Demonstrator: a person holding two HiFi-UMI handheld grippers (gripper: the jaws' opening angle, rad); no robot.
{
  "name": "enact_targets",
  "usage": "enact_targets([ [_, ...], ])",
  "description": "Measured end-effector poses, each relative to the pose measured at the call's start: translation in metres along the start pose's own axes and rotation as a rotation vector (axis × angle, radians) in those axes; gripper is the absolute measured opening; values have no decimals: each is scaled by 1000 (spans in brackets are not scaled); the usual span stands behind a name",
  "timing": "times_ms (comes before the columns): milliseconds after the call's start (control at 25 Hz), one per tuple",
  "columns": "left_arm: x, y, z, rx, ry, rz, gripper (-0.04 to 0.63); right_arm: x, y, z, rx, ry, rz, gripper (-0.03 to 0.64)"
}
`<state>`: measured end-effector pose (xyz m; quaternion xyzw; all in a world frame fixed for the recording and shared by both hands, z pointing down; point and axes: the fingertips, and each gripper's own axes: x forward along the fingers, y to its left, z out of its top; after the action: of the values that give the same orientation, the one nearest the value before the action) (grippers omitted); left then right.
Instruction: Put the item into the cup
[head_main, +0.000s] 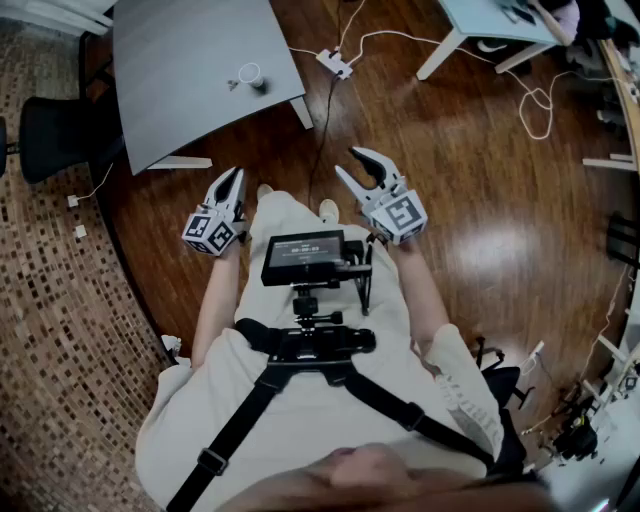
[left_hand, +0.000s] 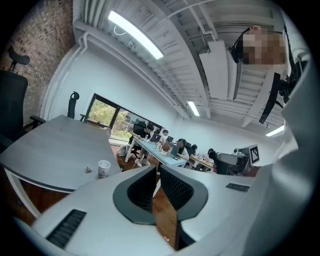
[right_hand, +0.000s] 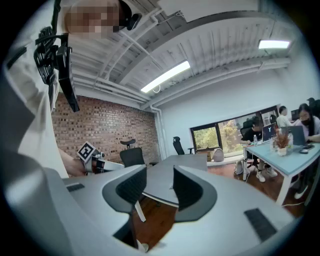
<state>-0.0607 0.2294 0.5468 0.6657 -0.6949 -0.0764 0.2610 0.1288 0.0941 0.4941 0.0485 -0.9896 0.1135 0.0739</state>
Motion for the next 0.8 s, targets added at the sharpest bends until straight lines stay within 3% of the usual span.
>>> enact_targets([
  [280,3,6,6,15,-2,10,23,2,-3,9,-20,8,-5,178],
  [480,39,57,25,3,13,15,69,50,-28,12,-10,28,0,178],
  [800,93,113,61,33,80,-18,69,121,-70,33,18,21,-52,178],
])
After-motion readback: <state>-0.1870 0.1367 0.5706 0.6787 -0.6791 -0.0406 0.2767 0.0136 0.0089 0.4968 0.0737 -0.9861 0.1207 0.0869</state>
